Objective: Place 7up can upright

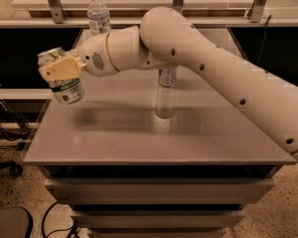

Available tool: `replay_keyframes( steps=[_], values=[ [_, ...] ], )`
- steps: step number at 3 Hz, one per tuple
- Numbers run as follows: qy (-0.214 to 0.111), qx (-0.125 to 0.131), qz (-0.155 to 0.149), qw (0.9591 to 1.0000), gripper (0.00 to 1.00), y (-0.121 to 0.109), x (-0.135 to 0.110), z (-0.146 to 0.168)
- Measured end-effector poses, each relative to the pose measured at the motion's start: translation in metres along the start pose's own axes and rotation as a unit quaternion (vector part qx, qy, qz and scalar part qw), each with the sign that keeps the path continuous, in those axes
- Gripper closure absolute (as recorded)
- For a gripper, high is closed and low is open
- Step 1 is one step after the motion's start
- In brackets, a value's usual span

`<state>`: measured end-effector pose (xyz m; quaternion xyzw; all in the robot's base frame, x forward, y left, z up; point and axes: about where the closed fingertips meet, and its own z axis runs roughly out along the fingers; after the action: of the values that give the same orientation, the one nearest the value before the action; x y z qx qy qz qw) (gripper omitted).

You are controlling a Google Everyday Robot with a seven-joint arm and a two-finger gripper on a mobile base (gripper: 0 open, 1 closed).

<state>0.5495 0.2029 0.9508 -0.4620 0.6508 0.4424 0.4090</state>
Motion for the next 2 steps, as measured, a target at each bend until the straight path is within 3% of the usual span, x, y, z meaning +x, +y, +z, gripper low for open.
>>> replay_keyframes(
  steps=[2],
  values=[
    [-0.044, -0.025, -0.051, 0.9974, 1.0, 0.0149, 0.0, -0.0071]
  ],
)
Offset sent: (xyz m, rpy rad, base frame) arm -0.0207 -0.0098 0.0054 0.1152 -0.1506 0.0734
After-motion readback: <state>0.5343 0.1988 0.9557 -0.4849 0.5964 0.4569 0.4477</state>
